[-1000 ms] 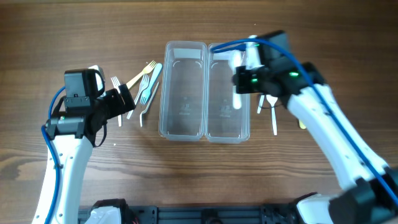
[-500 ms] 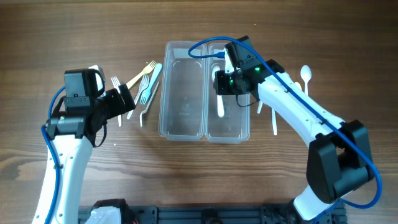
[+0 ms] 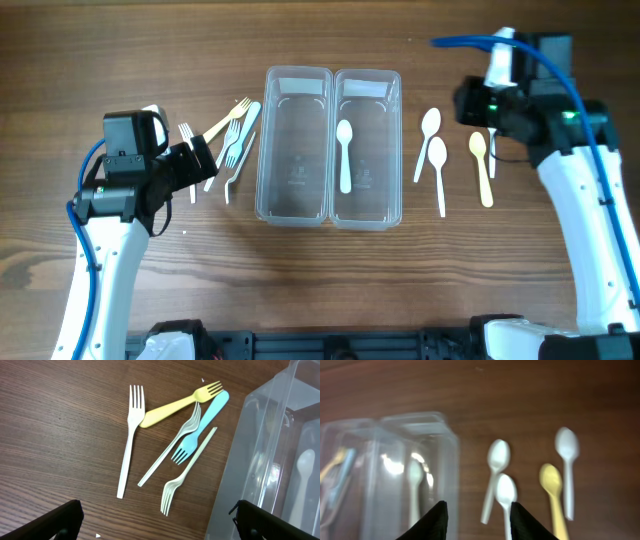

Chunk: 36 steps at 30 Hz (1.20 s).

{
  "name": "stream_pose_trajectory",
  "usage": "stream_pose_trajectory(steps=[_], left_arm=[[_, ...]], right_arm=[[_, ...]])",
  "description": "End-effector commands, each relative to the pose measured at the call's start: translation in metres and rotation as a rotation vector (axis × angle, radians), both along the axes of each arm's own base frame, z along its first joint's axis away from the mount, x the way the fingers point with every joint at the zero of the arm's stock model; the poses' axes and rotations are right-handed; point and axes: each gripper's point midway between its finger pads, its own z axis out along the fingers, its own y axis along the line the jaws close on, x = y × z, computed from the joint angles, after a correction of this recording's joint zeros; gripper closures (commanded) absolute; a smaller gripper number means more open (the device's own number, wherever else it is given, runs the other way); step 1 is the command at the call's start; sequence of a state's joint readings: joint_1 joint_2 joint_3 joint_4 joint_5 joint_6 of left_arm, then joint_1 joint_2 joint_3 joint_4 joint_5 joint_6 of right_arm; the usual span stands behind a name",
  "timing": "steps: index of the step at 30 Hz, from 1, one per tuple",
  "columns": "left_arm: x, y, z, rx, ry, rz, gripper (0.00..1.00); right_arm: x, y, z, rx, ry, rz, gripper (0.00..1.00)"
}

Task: Pack container
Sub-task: 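Carry the white spoon into the right compartment and release it, then grasp another white spoon with the right gripper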

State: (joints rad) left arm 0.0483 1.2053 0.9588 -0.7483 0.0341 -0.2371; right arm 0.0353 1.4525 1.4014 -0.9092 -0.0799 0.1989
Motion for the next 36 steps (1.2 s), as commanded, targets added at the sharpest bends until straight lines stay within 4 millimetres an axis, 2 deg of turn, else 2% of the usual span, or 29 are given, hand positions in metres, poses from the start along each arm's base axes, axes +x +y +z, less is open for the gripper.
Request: stream_pose_trajectory(steps=[1, 5, 6, 11, 13, 15, 19, 23, 26, 29, 32, 34, 36], left_arm=[[0.004, 0.002, 0.008, 0.014, -0.021, -0.010, 0.00], [0.004, 0.003, 0.008, 0.014, -0.021, -0.009, 0.00], [0.004, 0.003, 0.008, 0.014, -0.021, -0.009, 0.00], [0.004, 0.003, 0.008, 0.014, -0.021, -0.009, 0.00], [0.004, 0.003, 0.008, 0.014, -0.021, -0.009, 0.00], [0.004, 0.003, 0.008, 0.014, -0.021, -0.009, 0.00], [0.004, 0.003, 0.008, 0.014, -0.021, -0.009, 0.00], [0.004, 0.002, 0.008, 0.014, -0.021, -0.010, 0.00], [0.004, 0.003, 0.008, 0.014, -0.021, -0.009, 0.00], [0.004, 0.003, 0.008, 0.014, -0.021, -0.009, 0.00], [0.004, 0.003, 0.008, 0.014, -0.021, -0.009, 0.00], [0.004, 0.003, 0.008, 0.014, -0.021, -0.009, 0.00], [0.004, 0.003, 0.008, 0.014, -0.021, -0.009, 0.00]], right_arm=[[-0.013, -0.013, -0.054, -0.017, 0.166, -0.020, 0.59], [-0.023, -0.011, -0.102, -0.016, 0.275, -0.013, 0.60], [-0.024, -0.011, -0.124, -0.016, 0.319, -0.013, 0.60], [-0.032, -0.012, -0.168, -0.035, 0.431, 0.001, 0.67], [-0.037, -0.009, -0.186, -0.059, 0.483, 0.044, 0.67], [-0.042, -0.011, -0.205, -0.106, 0.541, 0.050, 0.63], [-0.045, -0.012, -0.233, -0.124, 0.605, 0.052, 0.63], [-0.047, -0.011, -0.243, -0.124, 0.624, 0.055, 0.65], [-0.047, -0.011, -0.244, -0.124, 0.626, 0.055, 0.74], [-0.048, -0.011, -0.244, -0.124, 0.629, 0.053, 0.88], [-0.049, -0.011, -0.244, -0.124, 0.635, 0.052, 0.95], [-0.048, -0.012, -0.238, -0.125, 0.633, 0.052, 0.96], [-0.043, -0.011, -0.223, -0.123, 0.606, 0.050, 0.96]])
